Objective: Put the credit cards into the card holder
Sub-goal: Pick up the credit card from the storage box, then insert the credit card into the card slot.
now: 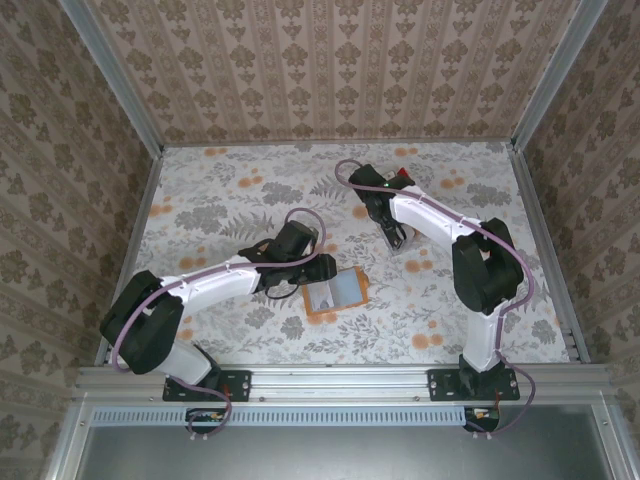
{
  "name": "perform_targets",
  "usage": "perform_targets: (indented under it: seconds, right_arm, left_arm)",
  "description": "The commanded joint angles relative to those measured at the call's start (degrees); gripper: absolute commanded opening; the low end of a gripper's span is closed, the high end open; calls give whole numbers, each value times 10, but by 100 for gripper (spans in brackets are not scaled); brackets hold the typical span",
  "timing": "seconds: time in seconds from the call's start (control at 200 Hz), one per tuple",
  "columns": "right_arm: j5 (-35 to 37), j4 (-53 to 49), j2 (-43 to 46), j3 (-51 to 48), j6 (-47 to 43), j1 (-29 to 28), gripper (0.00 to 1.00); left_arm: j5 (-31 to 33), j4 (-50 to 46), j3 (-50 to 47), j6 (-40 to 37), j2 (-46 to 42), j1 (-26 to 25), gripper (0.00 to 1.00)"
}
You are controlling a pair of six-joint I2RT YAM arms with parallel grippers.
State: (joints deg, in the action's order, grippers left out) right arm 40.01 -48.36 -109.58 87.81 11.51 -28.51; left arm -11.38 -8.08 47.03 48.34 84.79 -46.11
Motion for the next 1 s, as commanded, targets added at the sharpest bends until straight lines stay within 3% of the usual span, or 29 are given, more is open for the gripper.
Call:
perform_targets:
  seconds: [0.0, 0.225, 0.625, 0.805, 0.99]
  right_arm:
    - [-16, -24, 26, -2, 1, 4, 10]
    - [-44, -37, 50, 3, 14, 7, 8]
    - [-167, -45, 149, -29, 60, 25, 7]
    - [-305, -8, 229, -69, 105, 29, 6]
    - [-510, 125, 320, -183, 197, 32, 5]
  left_arm:
    - [-6, 1, 12, -7, 5, -1, 51]
    - [-7, 0, 12, -5, -1, -1, 51]
    - [-2, -1, 8, -1, -26, 0, 51]
    - [-12, 22, -11, 17, -56, 13, 53]
    - [-73, 87, -43, 54, -86, 47, 58]
